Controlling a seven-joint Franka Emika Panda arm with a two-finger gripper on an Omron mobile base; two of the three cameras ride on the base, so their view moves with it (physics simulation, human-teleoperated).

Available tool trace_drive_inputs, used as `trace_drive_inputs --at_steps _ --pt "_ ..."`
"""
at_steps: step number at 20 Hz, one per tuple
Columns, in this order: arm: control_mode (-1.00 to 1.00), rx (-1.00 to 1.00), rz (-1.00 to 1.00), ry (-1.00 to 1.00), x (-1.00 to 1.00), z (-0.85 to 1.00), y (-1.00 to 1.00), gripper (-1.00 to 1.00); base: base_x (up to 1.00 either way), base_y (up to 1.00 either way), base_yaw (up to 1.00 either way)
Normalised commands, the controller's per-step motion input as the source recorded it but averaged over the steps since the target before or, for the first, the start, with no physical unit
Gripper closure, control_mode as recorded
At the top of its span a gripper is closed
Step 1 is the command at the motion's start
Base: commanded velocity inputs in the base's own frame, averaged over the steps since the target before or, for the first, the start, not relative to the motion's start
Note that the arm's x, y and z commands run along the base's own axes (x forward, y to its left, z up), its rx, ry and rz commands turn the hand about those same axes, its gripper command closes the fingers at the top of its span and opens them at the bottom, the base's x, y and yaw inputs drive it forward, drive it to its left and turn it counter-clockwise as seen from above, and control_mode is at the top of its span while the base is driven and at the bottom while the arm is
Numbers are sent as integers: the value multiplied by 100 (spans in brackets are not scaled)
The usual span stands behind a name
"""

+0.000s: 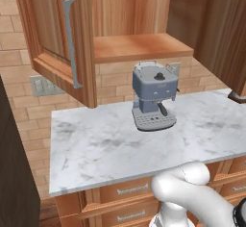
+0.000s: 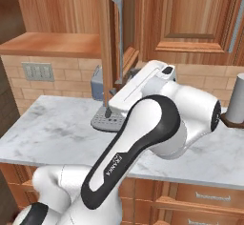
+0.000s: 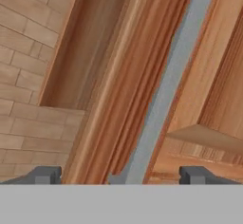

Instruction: Close all open cabinet doors.

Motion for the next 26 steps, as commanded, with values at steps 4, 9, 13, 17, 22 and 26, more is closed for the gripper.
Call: trace_drive_inputs --at_steps 4,9,13,17,22,26 --pt "-100 0 8 0 51 0 0 -100 0 0 0" --pt "-100 -1 3 -1 13 -6 26 -100 0 0 0" --pt "-100 -7 0 -2 0 -19 88 -100 0 0 0" --pt "-100 -9 -1 -1 0 -22 100 -100 0 0 0" --pt "-100 -6 -8 0 21 -4 100 -100 0 0 0" --pt "-100 -1 -10 0 57 0 93 -100 0 0 0"
